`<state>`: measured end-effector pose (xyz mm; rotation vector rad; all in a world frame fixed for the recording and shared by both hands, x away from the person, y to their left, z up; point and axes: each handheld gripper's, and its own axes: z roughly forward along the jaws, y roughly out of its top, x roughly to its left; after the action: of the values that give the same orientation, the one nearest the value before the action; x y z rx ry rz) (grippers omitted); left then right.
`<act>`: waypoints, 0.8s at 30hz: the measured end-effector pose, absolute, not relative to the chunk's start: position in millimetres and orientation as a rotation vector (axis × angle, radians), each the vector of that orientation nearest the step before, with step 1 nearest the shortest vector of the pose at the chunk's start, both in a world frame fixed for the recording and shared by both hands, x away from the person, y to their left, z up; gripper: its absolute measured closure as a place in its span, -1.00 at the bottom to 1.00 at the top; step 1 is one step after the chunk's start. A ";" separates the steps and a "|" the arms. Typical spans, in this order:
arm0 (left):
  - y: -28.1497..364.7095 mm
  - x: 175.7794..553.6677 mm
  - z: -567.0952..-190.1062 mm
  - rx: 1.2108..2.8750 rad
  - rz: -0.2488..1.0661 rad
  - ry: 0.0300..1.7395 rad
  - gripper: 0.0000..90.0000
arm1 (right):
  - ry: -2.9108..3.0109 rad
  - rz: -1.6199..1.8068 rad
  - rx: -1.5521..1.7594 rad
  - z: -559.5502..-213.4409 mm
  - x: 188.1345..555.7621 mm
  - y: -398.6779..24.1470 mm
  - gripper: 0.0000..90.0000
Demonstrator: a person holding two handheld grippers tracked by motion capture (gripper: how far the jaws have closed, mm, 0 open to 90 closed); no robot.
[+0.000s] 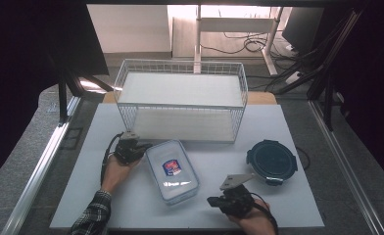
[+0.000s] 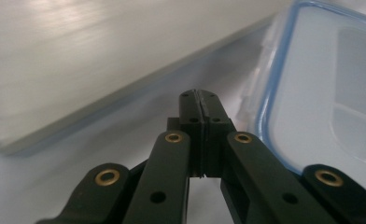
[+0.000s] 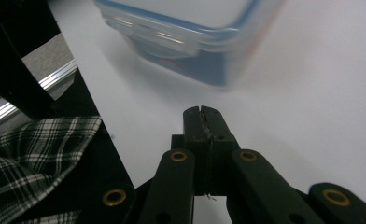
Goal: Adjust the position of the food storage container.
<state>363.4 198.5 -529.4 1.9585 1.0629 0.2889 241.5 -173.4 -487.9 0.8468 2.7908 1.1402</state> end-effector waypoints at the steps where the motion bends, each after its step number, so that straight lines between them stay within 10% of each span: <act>1: 200.1 363.5 -530.5 1.945 0.267 1.068 1.00 | 2.809 1.137 0.840 -491.4 242.3 -164.5 0.98; 24: 184.0 316.5 -528.6 2.018 0.125 1.022 1.00 | 2.668 0.971 1.048 -499.6 278.4 -180.3 0.98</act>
<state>316.5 184.0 -528.6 2.0183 1.0221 0.1246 278.4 -180.3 -499.6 1.0484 2.6676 0.9706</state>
